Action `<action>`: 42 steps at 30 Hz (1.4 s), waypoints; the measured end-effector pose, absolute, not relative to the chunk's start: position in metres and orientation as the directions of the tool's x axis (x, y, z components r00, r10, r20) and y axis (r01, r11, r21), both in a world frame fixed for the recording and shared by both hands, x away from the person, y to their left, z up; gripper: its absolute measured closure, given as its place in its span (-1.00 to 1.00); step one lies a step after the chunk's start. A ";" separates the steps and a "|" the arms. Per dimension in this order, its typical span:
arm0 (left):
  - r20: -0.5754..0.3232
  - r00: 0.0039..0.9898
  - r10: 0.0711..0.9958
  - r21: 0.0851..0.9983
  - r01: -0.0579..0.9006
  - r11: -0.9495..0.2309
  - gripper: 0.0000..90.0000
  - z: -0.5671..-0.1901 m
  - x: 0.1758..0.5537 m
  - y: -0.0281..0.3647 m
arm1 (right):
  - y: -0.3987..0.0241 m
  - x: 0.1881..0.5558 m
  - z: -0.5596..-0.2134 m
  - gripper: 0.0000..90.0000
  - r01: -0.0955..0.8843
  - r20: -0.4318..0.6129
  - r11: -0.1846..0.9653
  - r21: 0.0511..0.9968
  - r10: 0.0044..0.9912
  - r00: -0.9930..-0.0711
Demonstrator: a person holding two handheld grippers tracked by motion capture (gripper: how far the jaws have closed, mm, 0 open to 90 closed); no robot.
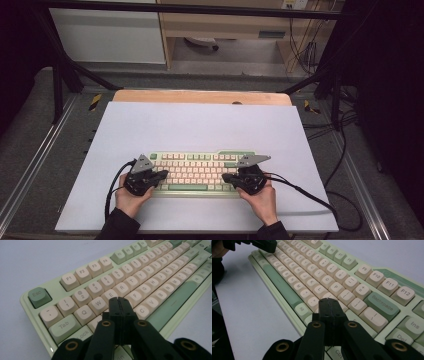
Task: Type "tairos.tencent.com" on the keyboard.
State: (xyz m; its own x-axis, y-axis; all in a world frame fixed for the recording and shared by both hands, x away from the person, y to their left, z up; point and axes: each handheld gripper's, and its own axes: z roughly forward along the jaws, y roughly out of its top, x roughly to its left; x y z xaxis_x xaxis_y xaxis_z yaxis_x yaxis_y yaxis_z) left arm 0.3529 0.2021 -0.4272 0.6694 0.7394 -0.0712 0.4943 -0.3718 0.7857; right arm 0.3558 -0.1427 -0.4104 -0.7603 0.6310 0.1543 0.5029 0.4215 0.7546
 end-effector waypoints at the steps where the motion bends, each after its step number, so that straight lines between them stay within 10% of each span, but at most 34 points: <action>1: -0.073 0.667 0.741 0.787 0.495 -0.368 1.00 -0.427 0.353 0.203 | -0.143 0.356 -0.410 1.00 0.500 0.152 0.423 0.756 0.629 -0.762; 42: -0.097 0.661 0.744 0.797 0.499 -0.339 1.00 -0.425 0.350 0.217 | -0.107 0.368 -0.430 1.00 0.523 0.197 0.433 0.734 0.601 -0.775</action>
State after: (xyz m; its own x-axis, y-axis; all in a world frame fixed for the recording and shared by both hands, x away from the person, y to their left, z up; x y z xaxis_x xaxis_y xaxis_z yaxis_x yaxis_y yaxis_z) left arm 0.3499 0.2172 -0.4249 0.6606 0.7444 -0.0968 0.4993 -0.3395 0.7972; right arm 0.3678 -0.1070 -0.4298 -0.7747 0.6008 0.1973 0.5229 0.4331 0.7342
